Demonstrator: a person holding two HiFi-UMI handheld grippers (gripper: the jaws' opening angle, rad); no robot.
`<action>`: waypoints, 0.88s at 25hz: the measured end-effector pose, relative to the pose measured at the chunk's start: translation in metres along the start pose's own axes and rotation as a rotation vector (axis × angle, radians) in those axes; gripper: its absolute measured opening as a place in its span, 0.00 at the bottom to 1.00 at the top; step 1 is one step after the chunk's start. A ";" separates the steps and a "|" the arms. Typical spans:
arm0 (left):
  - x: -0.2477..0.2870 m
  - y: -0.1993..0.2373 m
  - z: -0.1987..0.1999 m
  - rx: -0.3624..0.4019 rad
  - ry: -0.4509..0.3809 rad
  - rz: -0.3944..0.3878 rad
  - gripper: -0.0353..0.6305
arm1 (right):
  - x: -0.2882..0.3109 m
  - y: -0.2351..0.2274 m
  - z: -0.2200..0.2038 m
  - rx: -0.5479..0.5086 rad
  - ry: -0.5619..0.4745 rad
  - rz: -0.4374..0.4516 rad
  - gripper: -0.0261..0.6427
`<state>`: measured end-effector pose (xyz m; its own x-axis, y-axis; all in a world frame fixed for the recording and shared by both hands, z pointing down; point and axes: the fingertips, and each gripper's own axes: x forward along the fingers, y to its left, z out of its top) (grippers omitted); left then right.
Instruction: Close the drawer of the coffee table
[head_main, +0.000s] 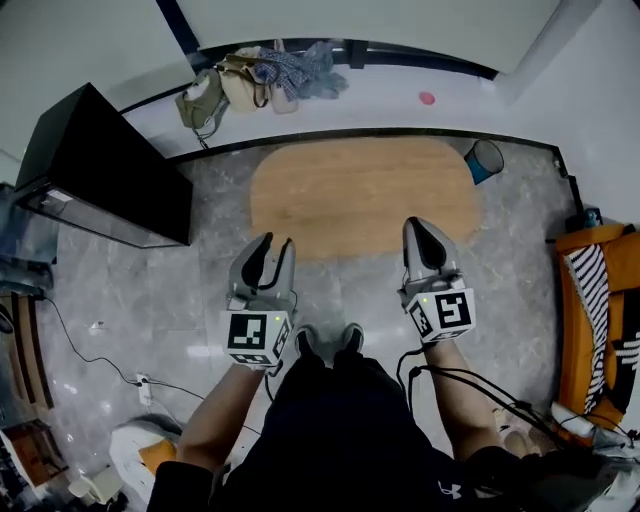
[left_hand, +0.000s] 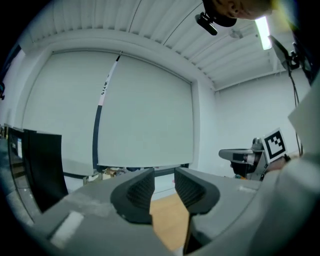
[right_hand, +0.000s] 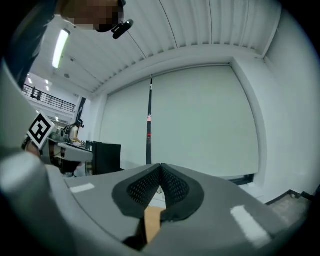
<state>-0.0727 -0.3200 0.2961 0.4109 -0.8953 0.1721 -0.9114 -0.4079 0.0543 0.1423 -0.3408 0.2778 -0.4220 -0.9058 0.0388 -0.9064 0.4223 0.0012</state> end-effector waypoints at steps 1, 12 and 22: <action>-0.001 -0.003 0.012 0.013 -0.023 -0.007 0.25 | 0.003 0.010 0.015 -0.007 -0.022 0.020 0.04; -0.026 0.010 0.114 0.112 -0.246 -0.014 0.06 | 0.003 0.038 0.119 -0.093 -0.197 0.033 0.04; -0.024 0.016 0.128 0.107 -0.284 -0.042 0.06 | -0.003 0.054 0.126 -0.128 -0.192 0.018 0.04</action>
<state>-0.0938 -0.3282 0.1670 0.4511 -0.8855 -0.1109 -0.8924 -0.4483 -0.0508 0.0925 -0.3196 0.1514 -0.4447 -0.8828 -0.1512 -0.8943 0.4283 0.1293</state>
